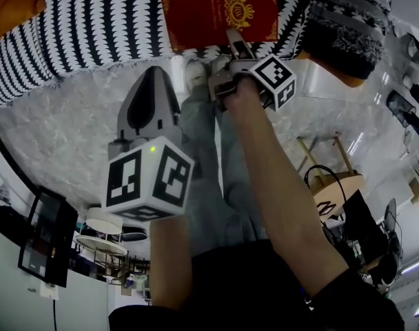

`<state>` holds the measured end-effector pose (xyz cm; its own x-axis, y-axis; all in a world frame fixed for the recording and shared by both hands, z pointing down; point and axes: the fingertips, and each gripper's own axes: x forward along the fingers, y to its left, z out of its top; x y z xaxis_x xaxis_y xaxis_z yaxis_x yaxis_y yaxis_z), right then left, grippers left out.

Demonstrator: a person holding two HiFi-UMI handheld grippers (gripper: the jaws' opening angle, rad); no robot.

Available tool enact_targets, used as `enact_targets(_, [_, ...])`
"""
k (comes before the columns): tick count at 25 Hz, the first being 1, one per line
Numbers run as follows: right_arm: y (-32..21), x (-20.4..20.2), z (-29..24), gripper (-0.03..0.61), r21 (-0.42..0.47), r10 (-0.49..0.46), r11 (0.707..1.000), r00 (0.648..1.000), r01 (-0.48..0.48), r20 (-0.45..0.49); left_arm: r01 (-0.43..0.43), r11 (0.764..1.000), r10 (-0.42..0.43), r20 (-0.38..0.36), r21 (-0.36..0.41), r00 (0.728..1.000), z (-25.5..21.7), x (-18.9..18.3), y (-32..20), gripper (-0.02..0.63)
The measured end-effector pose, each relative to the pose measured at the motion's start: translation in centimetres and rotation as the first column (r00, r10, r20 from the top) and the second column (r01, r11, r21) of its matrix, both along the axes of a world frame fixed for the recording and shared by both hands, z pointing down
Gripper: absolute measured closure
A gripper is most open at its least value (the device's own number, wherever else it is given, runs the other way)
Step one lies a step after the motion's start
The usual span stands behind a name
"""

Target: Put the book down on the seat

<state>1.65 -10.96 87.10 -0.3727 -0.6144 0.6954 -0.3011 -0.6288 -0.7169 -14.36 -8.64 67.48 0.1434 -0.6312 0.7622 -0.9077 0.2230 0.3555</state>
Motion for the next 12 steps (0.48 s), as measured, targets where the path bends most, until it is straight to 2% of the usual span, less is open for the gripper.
enact_targets(4, [0.6,-0.6,-2.0,0.212,0.056,-0.076,0.996,0.997,0.075,0.008,-0.019,1.000,0.019,-0.003,0.008,1.000,-0.8,0.8,1.1,0.594])
enact_targets(7, [1.1,-1.1,-3.7,0.218,0.093,-0.192,0.977,0.981,0.194,-0.030,-0.025,1.000,0.025,-0.004,0.014,1.000,-1.7,1.2,1.9,0.594])
enact_targets(8, [1.2,-1.2,-4.2,0.251,0.101,-0.247,0.962,0.967,0.253,-0.067,-0.026,0.999,0.026,-0.003,0.019,1.000,-1.9,1.2,2.0,0.594])
enact_targets(11, [1.1,-1.2,-6.2,0.466,0.120,-0.376,0.908,0.906,0.402,-0.194,-0.023,0.999,0.023,-0.002,0.031,1.000,-2.8,1.5,2.5,0.594])
enact_targets(12, [1.1,-1.2,-7.0,0.511,0.133,-0.397,0.892,0.890,0.431,-0.223,-0.021,0.999,0.021,-0.002,0.033,1.000,-3.2,1.5,2.8,0.594])
